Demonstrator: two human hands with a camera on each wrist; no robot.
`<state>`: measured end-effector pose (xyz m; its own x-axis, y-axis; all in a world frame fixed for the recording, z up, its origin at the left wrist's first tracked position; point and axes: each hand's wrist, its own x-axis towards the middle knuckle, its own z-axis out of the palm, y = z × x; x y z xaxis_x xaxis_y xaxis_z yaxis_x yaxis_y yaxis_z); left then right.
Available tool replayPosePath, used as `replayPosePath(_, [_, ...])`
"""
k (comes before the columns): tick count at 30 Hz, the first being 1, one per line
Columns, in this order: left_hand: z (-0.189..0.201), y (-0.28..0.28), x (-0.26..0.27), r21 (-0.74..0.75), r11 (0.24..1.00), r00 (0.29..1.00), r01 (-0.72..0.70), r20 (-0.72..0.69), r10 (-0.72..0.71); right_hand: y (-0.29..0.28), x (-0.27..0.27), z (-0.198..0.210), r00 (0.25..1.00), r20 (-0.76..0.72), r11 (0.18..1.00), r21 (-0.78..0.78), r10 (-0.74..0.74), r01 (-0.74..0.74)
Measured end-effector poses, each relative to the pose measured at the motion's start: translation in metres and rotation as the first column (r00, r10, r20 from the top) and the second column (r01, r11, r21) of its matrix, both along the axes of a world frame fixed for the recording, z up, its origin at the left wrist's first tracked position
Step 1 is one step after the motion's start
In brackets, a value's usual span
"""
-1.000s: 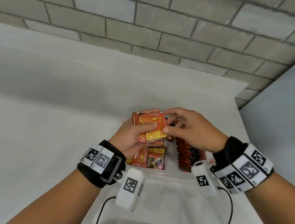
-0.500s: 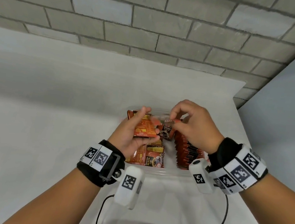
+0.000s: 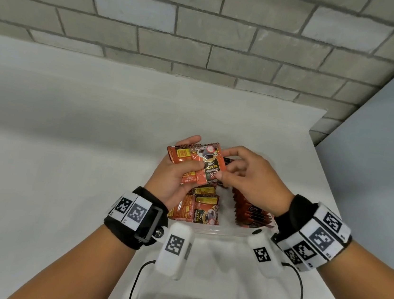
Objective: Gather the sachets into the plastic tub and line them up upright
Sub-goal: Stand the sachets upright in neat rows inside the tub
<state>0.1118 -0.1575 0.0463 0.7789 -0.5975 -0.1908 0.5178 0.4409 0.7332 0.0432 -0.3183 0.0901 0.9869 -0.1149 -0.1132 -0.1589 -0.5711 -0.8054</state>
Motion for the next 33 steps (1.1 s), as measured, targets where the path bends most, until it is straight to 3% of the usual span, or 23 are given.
replayPosePath(5, [-0.002, 0.002, -0.001, 0.022, 0.997, 0.997, 0.073, 0.019, -0.074, -0.003, 0.011, 0.006, 0.995, 0.089, 0.997, -0.064, 0.036, -0.030])
replayPosePath(11, [-0.003, 0.001, 0.000, 0.018, 1.000, 0.998, 0.001, 0.064, -0.002, -0.004, 0.019, 0.011, 0.999, -0.050, 0.998, 0.053, -0.023, 0.025])
replayPosePath(15, [-0.006, 0.002, 0.006, 0.046, 0.996, 0.997, -0.073, 0.017, 0.072, -0.019, 0.025, 0.016, 1.000, -0.014, 1.000, -0.014, -0.008, 0.008])
replayPosePath(17, [-0.010, 0.005, 0.012, 0.058, 0.988, 0.989, -0.142, -0.029, 0.144, -0.032, 0.033, 0.017, 1.000, 0.024, 0.986, -0.167, -0.009, 0.013])
replayPosePath(20, [-0.014, 0.008, 0.016, 0.066, 0.982, 0.983, -0.175, -0.043, 0.178, -0.042, 0.047, 0.012, 0.996, -0.072, 0.896, -0.437, 0.056, -0.083])
replayPosePath(22, [-0.014, 0.009, 0.016, 0.055, 0.985, 0.986, -0.162, -0.037, 0.164, -0.040, 0.055, 0.003, 0.979, -0.186, 0.828, -0.533, 0.086, -0.174])
replayPosePath(27, [-0.016, 0.010, 0.017, 0.045, 0.989, 0.989, -0.138, -0.045, 0.140, -0.030, 0.074, -0.022, 0.933, -0.355, 0.741, -0.610, 0.061, -0.281])
replayPosePath(33, [-0.018, 0.012, 0.020, 0.022, 0.992, 0.989, -0.125, -0.072, 0.126, -0.026, 0.081, -0.038, 0.902, -0.429, 0.624, -0.692, 0.049, -0.364])
